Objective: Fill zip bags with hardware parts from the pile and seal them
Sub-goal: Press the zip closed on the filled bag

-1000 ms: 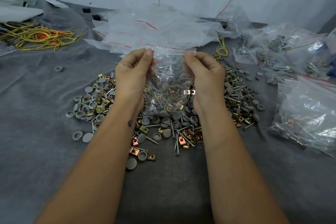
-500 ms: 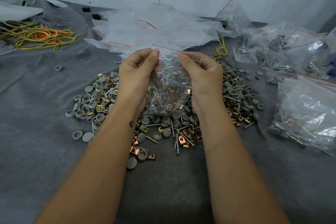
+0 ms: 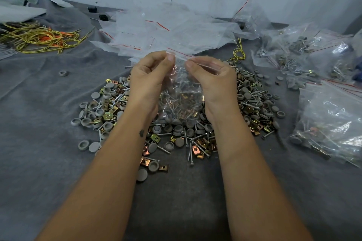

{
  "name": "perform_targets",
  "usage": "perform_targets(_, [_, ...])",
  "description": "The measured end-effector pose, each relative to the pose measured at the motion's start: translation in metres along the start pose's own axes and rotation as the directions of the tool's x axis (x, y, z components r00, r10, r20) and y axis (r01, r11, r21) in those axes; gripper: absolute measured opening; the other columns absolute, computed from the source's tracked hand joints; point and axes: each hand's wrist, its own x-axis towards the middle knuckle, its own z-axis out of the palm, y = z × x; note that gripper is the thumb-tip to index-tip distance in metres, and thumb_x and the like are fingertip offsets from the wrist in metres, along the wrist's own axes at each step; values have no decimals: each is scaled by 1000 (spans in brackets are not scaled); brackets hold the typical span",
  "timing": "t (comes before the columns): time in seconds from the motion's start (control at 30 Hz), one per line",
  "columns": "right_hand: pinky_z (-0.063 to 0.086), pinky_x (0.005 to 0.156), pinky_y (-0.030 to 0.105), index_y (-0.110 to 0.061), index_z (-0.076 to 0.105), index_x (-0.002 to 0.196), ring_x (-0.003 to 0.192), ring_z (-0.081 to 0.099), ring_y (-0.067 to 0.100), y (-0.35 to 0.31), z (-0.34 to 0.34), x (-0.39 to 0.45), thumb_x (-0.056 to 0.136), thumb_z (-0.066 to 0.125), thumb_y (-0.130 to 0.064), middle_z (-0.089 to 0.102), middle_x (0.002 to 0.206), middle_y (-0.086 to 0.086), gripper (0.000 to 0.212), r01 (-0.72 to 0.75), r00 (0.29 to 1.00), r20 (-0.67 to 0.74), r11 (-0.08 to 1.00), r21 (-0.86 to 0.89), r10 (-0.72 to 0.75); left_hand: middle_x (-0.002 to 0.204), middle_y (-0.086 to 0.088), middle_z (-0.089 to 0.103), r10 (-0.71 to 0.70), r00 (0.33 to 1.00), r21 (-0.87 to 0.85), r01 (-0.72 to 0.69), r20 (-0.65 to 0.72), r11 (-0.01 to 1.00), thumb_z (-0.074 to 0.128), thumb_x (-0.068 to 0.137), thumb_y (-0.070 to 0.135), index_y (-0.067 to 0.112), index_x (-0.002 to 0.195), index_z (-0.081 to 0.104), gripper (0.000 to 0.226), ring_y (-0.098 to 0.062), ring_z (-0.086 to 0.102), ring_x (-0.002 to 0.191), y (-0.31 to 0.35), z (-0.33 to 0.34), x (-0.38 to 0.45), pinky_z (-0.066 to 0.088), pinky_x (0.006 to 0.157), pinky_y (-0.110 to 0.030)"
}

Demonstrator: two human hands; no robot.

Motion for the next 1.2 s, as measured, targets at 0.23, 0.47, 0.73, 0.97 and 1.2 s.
perform_targets(0.23, [51,62,18,-9,71,78,67,66,5,-3,-1,-1,77,75,5,73,72,-5,14,-25,1000,-2,999,48,25,72,6,67,2,999,-4,-2,38,1000,69,87,17,19,82,67,5,-5,58,58,2,2,-2,44,44,-19])
perform_targets(0.47, [51,60,20,-11,73,82,65,66,7,-1,0,1,78,76,0,73,74,-3,11,-37,999,-20,999,38,38,75,7,67,-3,1000,9,3,0,1000,64,92,14,22,79,62,16,-4,56,61,3,4,-3,41,44,-19])
perform_targets(0.73, [51,62,20,-9,72,81,63,63,7,1,-2,1,79,75,0,72,70,-4,9,-22,1000,-12,999,28,22,73,5,69,-17,1000,1,17,5,1000,64,92,11,17,79,64,14,-5,58,59,0,2,1,43,45,-18])
perform_targets(0.97, [52,66,20,-12,72,79,74,69,9,1,0,1,77,76,2,74,75,-4,14,11,1000,20,1000,-3,-11,75,-2,67,-8,997,62,4,73,998,74,80,17,15,80,71,3,-13,58,69,-4,0,2,44,64,-29])
perform_targets(1.2, [51,63,18,-14,71,76,71,69,6,3,3,0,75,78,0,74,72,-5,16,20,999,-24,998,-56,-21,72,2,72,20,996,54,-25,87,998,74,75,20,16,79,73,6,-9,62,67,-4,3,0,50,63,-22])
